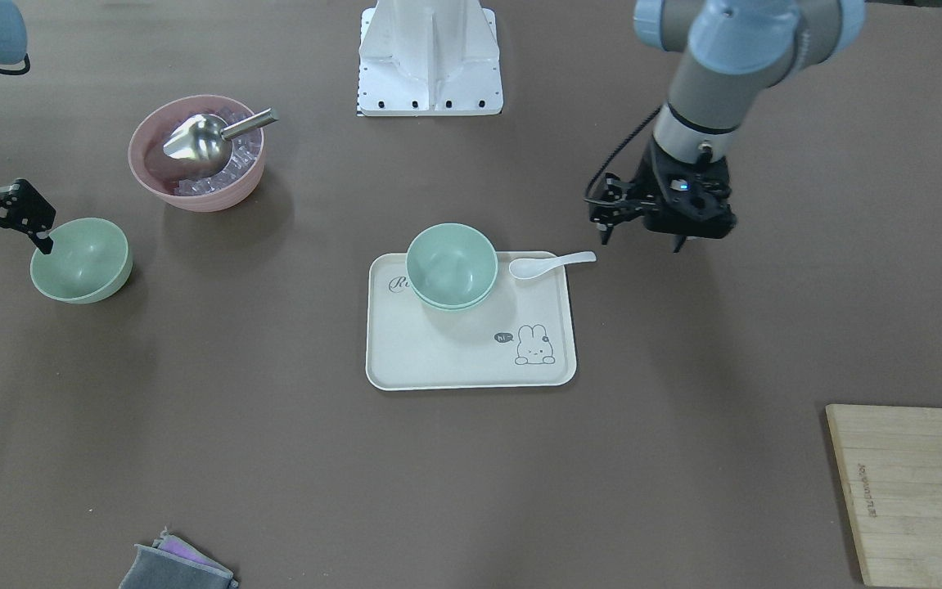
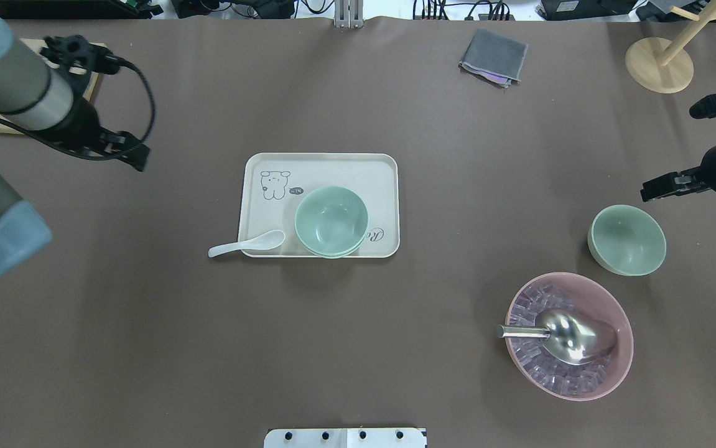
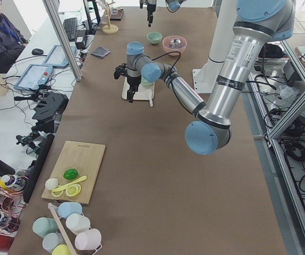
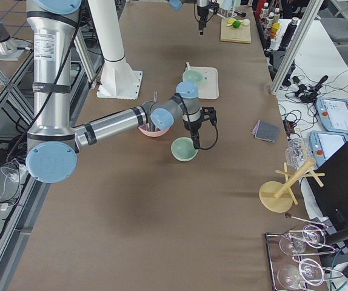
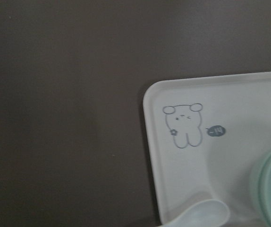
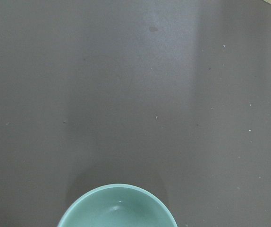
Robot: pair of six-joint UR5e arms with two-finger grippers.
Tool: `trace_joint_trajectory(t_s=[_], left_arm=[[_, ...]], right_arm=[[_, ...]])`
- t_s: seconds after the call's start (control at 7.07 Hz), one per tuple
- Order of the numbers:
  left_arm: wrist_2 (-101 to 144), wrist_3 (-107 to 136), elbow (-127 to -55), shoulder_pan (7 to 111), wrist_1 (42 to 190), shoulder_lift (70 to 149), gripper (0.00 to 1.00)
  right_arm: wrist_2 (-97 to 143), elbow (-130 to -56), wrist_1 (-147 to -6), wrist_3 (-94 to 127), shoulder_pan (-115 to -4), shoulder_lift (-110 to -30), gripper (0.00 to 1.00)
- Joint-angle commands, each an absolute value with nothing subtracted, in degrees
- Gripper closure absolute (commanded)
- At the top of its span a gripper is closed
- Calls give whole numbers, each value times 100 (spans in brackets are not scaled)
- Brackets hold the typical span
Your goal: Stack green bowls together
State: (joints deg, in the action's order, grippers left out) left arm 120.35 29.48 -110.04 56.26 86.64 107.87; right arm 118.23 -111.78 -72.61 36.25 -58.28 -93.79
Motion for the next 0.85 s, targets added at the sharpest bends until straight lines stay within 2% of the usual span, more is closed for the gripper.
trace_joint_trajectory(t_s=[0.0, 0.14, 0.42, 0.71], left_arm=[[12845, -250, -10412, 7445, 8631, 9908, 1], [12954, -1255, -9945, 7740, 8648, 9592, 1], [13008, -1476, -9739, 7901, 8622, 9414, 1], [13025, -1485, -9729, 7910, 8709, 9160, 1]], right_arm=[[11848, -11023, -7007, 3595, -5818, -9518, 0], [11856, -10621, -6370, 3621, -5810, -9606, 0], [11909, -9917, -5356, 3979, -5722, -9729, 5], [11900, -9861, -5326, 4348, -5451, -9729, 9]])
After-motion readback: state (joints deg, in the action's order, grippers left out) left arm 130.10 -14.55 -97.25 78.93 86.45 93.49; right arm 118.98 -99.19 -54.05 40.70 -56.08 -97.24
